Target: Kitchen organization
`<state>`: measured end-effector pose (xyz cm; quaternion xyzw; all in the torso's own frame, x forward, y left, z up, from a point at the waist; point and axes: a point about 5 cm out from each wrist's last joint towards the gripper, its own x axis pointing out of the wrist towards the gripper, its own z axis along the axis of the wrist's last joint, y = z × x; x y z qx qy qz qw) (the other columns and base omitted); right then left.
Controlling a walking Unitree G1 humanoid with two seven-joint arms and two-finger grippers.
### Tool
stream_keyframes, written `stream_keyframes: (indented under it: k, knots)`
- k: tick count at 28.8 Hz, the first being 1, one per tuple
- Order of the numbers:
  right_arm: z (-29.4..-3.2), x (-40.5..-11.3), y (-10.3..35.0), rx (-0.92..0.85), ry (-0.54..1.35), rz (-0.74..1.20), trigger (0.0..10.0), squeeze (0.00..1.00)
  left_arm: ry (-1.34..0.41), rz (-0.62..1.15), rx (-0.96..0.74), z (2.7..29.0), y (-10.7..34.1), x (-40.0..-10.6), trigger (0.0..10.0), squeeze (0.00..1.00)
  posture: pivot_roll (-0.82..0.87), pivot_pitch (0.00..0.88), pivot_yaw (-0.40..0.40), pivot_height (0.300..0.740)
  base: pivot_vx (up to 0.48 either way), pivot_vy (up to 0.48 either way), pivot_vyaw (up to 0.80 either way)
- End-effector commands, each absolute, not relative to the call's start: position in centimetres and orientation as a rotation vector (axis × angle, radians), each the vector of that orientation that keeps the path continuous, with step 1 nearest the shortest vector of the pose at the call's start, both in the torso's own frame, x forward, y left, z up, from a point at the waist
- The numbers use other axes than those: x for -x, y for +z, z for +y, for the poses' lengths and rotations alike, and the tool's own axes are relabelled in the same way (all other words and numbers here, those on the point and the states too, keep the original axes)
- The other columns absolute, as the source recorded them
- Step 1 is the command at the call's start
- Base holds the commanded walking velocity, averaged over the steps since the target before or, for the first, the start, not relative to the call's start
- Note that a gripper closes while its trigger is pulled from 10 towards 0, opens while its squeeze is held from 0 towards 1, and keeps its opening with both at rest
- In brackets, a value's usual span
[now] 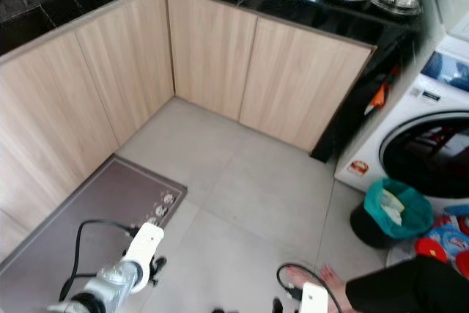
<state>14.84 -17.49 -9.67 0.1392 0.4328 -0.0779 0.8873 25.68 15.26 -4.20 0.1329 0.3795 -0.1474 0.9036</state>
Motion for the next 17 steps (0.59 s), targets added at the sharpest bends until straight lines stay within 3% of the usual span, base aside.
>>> stream_keyframes:
  k: [1,17]
  knots:
    - [-17.93,-14.62,-9.7,-0.289,-0.183,0.898,10.0,0.0,-0.304,0.814,-0.27,15.14,-4.64,-25.16,10.0,0.0,0.14,0.138,-0.128,0.74,0.0,0.0,0.0]
    - [-18.16,-14.62,-9.71,-0.263,-0.183,0.907,10.0,0.0,-0.284,0.805,-0.259,15.0,-4.64,-25.17,10.0,0.0,0.13,0.141,-0.132,0.74,0.0,0.0,0.0]
